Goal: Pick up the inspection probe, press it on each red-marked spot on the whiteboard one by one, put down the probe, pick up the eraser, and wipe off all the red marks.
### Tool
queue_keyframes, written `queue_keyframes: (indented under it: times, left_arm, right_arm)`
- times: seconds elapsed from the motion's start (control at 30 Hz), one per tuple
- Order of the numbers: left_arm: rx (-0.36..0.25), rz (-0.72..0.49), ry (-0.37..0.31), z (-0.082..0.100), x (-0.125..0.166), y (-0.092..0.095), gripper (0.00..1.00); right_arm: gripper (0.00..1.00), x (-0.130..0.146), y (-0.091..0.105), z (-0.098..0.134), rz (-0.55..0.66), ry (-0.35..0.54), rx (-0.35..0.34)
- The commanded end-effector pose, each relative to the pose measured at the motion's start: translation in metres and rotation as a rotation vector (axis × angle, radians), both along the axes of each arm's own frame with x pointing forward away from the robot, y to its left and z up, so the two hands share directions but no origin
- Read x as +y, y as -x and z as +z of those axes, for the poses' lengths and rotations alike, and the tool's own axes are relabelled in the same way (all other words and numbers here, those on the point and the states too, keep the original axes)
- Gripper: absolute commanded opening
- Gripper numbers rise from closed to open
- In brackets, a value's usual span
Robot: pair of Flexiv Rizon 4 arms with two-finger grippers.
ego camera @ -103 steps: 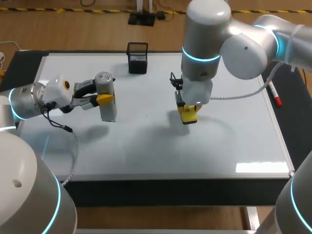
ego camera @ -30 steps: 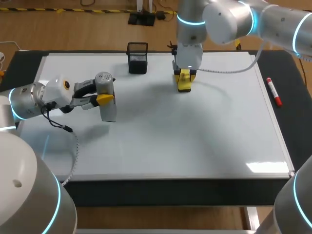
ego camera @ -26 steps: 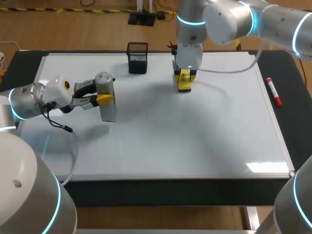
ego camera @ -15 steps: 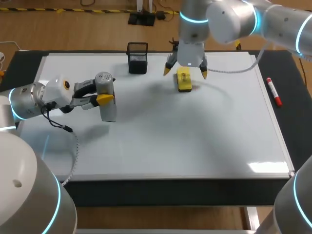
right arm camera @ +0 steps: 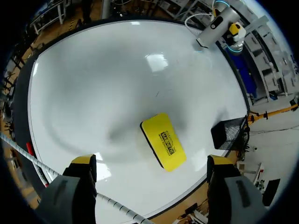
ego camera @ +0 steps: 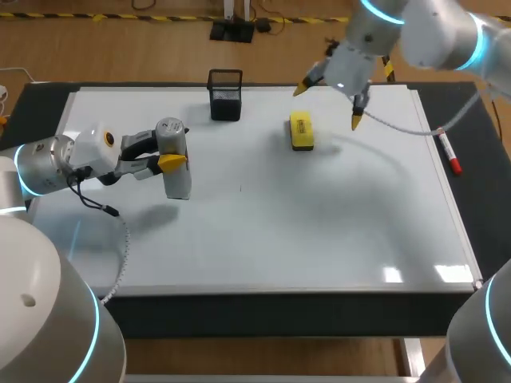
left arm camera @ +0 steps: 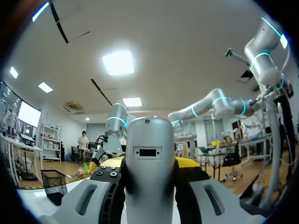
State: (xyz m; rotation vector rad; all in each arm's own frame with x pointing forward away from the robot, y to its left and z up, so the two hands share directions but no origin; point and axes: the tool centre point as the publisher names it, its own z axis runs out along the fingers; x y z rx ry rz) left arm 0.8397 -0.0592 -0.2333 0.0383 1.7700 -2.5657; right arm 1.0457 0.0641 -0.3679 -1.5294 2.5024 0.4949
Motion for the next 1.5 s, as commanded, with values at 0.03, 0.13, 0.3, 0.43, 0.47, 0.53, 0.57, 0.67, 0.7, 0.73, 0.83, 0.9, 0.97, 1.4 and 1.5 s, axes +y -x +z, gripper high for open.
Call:
queue_keyframes:
  times: [0.03, 0.13, 0.3, 0.43, 0.47, 0.53, 0.57, 0.67, 0.7, 0.73, 0.83, 0.9, 0.97, 1.4, 1.5]
  left_arm:
    - [-0.001, 0.002, -0.001, 0.001, 0.000, 0.001, 0.00]
    - [-0.001, 0.002, -0.001, 0.001, 0.000, 0.001, 0.00]
    - [-0.001, 0.002, -0.001, 0.001, 0.000, 0.001, 0.00]
    - [-0.001, 0.002, -0.001, 0.001, 0.000, 0.001, 0.00]
    - [-0.001, 0.002, -0.001, 0.001, 0.000, 0.001, 0.00]
    - [-0.001, 0.002, -0.001, 0.001, 0.000, 0.001, 0.00]
    - [-0.001, 0.002, -0.001, 0.001, 0.000, 0.001, 0.00]
    - [-0.001, 0.002, -0.001, 0.001, 0.000, 0.001, 0.00]
    - [-0.001, 0.002, -0.001, 0.001, 0.000, 0.001, 0.00]
    - [-0.001, 0.002, -0.001, 0.001, 0.000, 0.001, 0.00]
    - [-0.001, 0.002, -0.001, 0.001, 0.000, 0.001, 0.00]
    - [-0.001, 0.002, -0.001, 0.001, 0.000, 0.001, 0.00]
    - [-0.001, 0.002, -0.001, 0.001, 0.000, 0.001, 0.00]
    - [-0.001, 0.002, -0.001, 0.001, 0.000, 0.001, 0.00]
    - [-0.001, -0.003, -0.001, 0.001, -0.002, 0.007, 0.00]
  right_arm:
    - [1.00, -0.020, 0.004, 0.005, -0.242, -0.252, -0.014]
    - [1.00, -0.026, 0.001, 0.009, -0.364, -0.243, 0.069]
    - [1.00, -0.037, -0.007, 0.016, -0.549, -0.245, 0.173]
    - [1.00, -0.046, -0.010, 0.025, -0.649, -0.290, 0.223]
    - [1.00, -0.048, -0.012, 0.027, -0.682, -0.284, 0.253]
    - [1.00, -0.053, -0.014, 0.031, -0.724, -0.328, 0.254]
    - [1.00, -0.054, -0.015, 0.033, -0.747, -0.324, 0.272]
    - [1.00, -0.059, -0.017, 0.039, -0.785, -0.371, 0.257]
    - [1.00, -0.060, -0.017, 0.041, -0.788, -0.392, 0.246]
    - [1.00, -0.061, -0.018, 0.043, -0.805, -0.396, 0.251]
    - [1.00, -0.064, -0.022, 0.048, -0.851, -0.369, 0.308]
    - [1.00, -0.064, -0.022, 0.048, -0.851, -0.369, 0.308]
    - [1.00, -0.064, -0.022, 0.048, -0.851, -0.369, 0.308]
    - [1.00, -0.064, -0.022, 0.048, -0.851, -0.369, 0.308]
    - [1.00, -0.064, -0.022, 0.048, -0.851, -0.369, 0.308]
